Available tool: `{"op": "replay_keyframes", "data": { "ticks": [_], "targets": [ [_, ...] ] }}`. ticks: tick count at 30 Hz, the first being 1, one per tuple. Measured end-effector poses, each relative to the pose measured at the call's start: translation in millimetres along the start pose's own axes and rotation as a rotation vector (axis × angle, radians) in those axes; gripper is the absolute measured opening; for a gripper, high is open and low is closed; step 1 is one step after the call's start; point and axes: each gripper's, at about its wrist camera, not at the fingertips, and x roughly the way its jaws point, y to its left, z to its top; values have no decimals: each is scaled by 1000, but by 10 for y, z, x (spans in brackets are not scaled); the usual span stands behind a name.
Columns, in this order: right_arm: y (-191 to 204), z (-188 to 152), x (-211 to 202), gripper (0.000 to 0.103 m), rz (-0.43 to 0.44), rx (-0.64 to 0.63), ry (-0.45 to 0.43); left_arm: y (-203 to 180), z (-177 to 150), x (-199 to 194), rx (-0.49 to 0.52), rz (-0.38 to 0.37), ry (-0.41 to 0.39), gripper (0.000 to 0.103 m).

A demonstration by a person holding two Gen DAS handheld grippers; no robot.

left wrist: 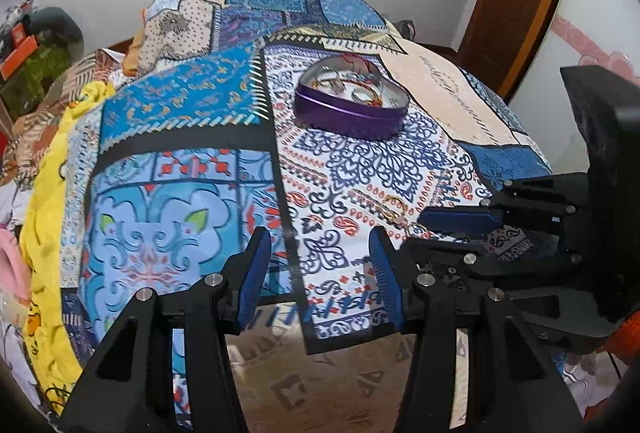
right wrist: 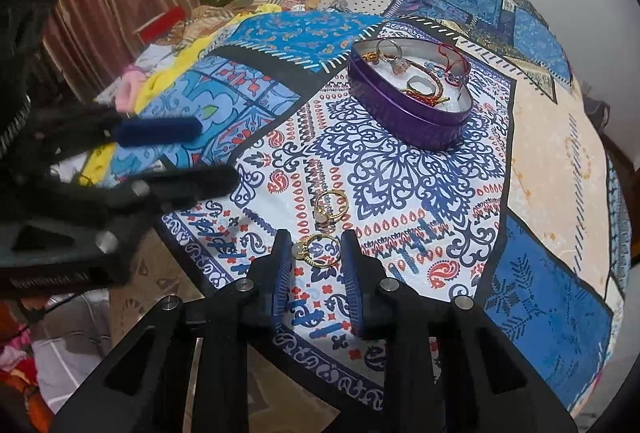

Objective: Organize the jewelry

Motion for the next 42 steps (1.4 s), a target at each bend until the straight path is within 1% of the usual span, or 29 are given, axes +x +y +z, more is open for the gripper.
{"op": "replay_keyframes", "data": {
  "ticks": [1,3,9,13,15,16,17,18,21,23,28,31,36,42],
  "targets": [
    [-15,2,-17,8,12,8,-6,-20,3,18,1,-11,6,50],
    [-47,6,-49,7,10,23,-21,-49,11,40,3,-26,16,50],
    [-220,-3,-140,7,-63,41,-56,-190,49,152,35,-56,42,50],
    [-365,-11,-209,7,-75,70,-72,-280,81,270,52,-84,71,50],
    [-412,-18,-246,7,-80,82,-85,-309,95,312,55,-91,71,45],
    [-430,-19,-260,7,-79,86,-88,-328,105,338,58,-99,76,39],
    [-446,-23,-276,7,-78,91,-94,-338,116,361,58,-106,80,34],
    [-449,-23,-279,7,-79,94,-96,-347,125,378,56,-108,78,34],
    [-461,-29,-289,7,-79,99,-102,-365,153,424,39,-129,68,26],
    [-465,-29,-291,7,-77,102,-106,-381,169,459,37,-124,65,16],
    [-485,16,-327,7,-72,105,-122,-325,200,432,8,-145,54,16],
    [-499,66,-384,7,-79,107,-145,-272,229,380,2,-131,34,16],
    [-554,167,-459,7,-71,142,-194,-133,359,239,-22,-109,-17,16],
    [-549,331,-528,7,-75,138,-241,3,561,47,-42,-89,-99,16]
  ]
}}
